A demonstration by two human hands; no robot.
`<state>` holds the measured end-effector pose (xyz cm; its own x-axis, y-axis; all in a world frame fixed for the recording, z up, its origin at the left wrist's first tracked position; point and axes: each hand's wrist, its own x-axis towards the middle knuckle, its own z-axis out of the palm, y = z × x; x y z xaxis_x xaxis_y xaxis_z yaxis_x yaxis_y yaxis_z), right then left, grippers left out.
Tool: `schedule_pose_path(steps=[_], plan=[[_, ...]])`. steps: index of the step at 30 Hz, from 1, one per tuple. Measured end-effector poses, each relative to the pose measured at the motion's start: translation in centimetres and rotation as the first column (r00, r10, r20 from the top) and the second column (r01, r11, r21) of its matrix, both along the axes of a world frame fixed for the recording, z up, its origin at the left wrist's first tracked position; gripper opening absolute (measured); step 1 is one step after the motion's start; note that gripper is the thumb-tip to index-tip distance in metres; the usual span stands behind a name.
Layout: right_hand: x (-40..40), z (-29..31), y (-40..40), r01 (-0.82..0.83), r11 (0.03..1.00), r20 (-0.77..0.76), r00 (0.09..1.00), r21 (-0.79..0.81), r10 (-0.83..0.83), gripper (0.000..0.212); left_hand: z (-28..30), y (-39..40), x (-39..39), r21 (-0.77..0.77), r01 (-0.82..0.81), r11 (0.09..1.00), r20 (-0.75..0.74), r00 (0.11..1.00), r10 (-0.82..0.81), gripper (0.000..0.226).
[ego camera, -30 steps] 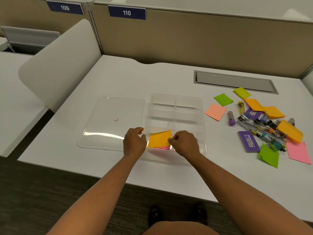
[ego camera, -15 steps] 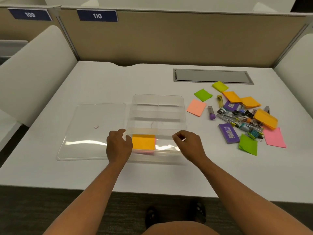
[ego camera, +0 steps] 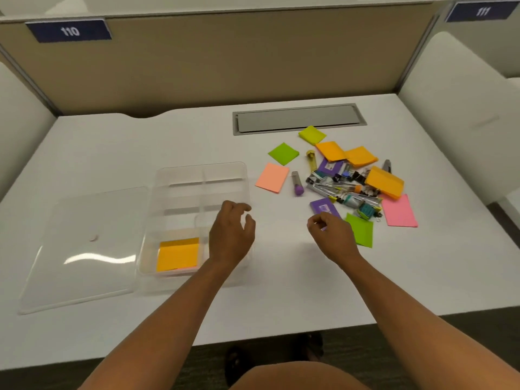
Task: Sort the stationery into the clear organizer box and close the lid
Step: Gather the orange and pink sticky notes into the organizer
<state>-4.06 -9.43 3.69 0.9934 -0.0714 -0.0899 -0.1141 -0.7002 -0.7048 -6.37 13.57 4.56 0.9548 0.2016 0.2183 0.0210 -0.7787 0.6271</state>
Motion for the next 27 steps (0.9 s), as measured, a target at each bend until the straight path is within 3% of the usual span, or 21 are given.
schedule_pose_path(steps=[4,7,13,18,22,27], plan=[[1.5,-0.8,-4.1,0.019,0.995,-0.044,0.999,-0.097,-0.023,0.015,-0.5,-4.5,2.6,-0.133,0.145,0.980,-0.061,0.986,-0.154,0.021],[2.6,-1.3,-6.9,0.013,0.984,-0.077,0.997,-0.179,-0.027,0.022,-1.2,-7.5,4.6,-0.221,0.160,0.962,-0.121,0.974,-0.190,0.019],[3.4,-2.4,-11.0,0.023,0.929,-0.173,0.980,-0.370,-0.094,0.051,-3.1,-10.5,7.9,-0.197,0.069,0.978,-0.211,0.971,-0.111,0.021],[3.6,-3.2,-11.4,0.001,0.914,-0.186,0.979,-0.406,-0.084,0.063,-4.1,-9.8,9.9,-0.155,0.007,0.988,-0.173,0.984,-0.034,0.022],[3.8,-2.9,-11.7,-0.020,0.932,-0.214,0.975,-0.362,-0.062,0.063,-4.5,-9.1,11.5,-0.053,-0.068,0.996,-0.168,0.984,0.058,0.027],[3.3,-3.0,-13.7,-0.008,0.935,-0.221,0.972,-0.354,-0.076,0.038,-5.1,-9.9,12.4,0.034,-0.058,0.998,-0.232,0.971,0.064,0.035]])
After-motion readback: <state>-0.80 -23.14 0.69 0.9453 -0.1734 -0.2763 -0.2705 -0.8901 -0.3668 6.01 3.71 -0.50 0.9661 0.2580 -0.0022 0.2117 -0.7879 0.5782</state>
